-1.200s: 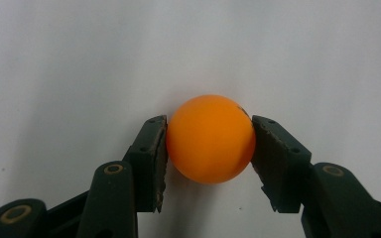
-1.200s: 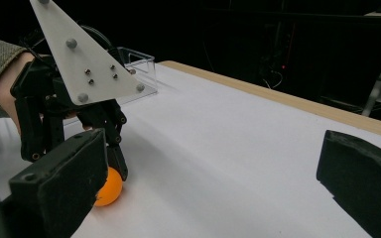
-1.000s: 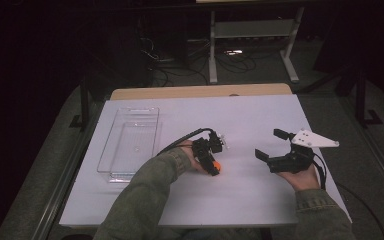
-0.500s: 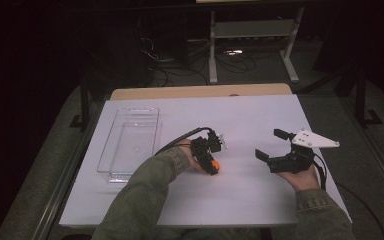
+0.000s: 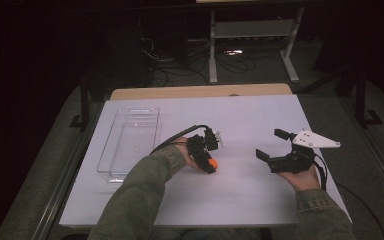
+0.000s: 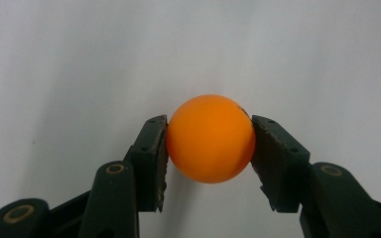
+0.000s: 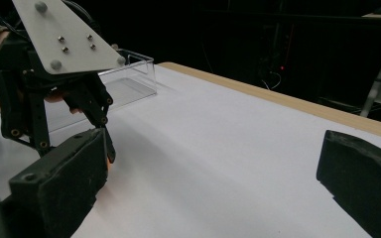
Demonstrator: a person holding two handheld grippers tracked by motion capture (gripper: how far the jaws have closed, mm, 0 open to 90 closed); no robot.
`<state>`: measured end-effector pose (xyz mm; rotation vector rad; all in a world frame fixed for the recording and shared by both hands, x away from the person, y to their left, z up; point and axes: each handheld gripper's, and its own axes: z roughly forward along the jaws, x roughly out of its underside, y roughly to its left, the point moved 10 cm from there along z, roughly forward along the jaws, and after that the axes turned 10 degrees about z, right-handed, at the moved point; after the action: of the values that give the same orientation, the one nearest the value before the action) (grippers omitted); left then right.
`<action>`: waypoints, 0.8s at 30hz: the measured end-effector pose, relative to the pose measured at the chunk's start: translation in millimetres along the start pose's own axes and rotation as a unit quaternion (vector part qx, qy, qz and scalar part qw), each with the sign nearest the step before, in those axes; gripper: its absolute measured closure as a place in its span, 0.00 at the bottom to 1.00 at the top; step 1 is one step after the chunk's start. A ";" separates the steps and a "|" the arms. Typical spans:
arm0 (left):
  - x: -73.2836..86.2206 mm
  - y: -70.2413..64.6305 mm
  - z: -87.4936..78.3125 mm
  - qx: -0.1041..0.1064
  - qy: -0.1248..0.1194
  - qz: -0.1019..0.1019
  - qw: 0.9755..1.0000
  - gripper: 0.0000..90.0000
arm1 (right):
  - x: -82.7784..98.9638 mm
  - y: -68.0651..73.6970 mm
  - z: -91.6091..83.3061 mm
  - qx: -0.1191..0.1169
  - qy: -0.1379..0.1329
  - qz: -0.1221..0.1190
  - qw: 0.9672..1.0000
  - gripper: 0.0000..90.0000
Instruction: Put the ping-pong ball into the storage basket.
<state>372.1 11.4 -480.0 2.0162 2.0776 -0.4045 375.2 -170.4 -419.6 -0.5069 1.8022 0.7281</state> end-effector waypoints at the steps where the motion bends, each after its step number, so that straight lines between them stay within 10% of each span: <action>1: 0.5 0.0 -1.4 -0.001 0.001 0.001 1.000 0.56 | 0.0 -0.1 -0.2 0.001 0.000 0.000 1.000 0.00; 24: 12.1 -4.3 -37.8 -0.017 -0.008 -0.003 1.000 0.56 | 0.6 -0.8 -1.5 0.005 0.001 0.003 1.000 0.00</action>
<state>368.7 35.7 -448.4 1.9814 2.0688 -0.3815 374.5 -172.0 -420.0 -0.4954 1.8083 0.7219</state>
